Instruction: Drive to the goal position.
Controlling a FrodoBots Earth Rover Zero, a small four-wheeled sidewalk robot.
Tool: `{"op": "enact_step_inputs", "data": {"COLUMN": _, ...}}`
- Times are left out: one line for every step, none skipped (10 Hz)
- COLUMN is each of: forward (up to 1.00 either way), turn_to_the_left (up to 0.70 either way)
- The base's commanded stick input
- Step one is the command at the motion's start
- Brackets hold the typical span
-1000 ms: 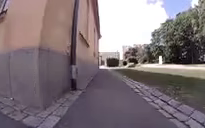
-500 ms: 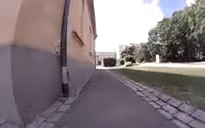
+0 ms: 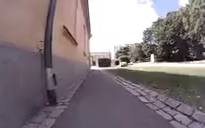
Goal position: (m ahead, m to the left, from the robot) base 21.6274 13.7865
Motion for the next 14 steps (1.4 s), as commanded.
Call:
{"op": "enact_step_inputs", "data": {"forward": 0.85, "turn_to_the_left": -0.08}}
{"op": "enact_step_inputs", "data": {"forward": 0.85, "turn_to_the_left": -0.28}}
{"op": "enact_step_inputs", "data": {"forward": 0.85, "turn_to_the_left": -0.12}}
{"op": "enact_step_inputs", "data": {"forward": 0.85, "turn_to_the_left": 0.0}}
{"op": "enact_step_inputs", "data": {"forward": 0.85, "turn_to_the_left": 0.0}}
{"op": "enact_step_inputs", "data": {"forward": 0.85, "turn_to_the_left": 0.0}}
{"op": "enact_step_inputs", "data": {"forward": 0.85, "turn_to_the_left": 0.0}}
{"op": "enact_step_inputs", "data": {"forward": 0.85, "turn_to_the_left": 0.34}}
{"op": "enact_step_inputs", "data": {"forward": 0.85, "turn_to_the_left": 0.34}}
{"op": "enact_step_inputs", "data": {"forward": 0.85, "turn_to_the_left": 0.34}}
{"op": "enact_step_inputs", "data": {"forward": 0.85, "turn_to_the_left": 0.34}}
{"op": "enact_step_inputs", "data": {"forward": 0.85, "turn_to_the_left": 0.12}}
{"op": "enact_step_inputs", "data": {"forward": 0.85, "turn_to_the_left": 0.0}}
{"op": "enact_step_inputs", "data": {"forward": 0.85, "turn_to_the_left": 0.0}}
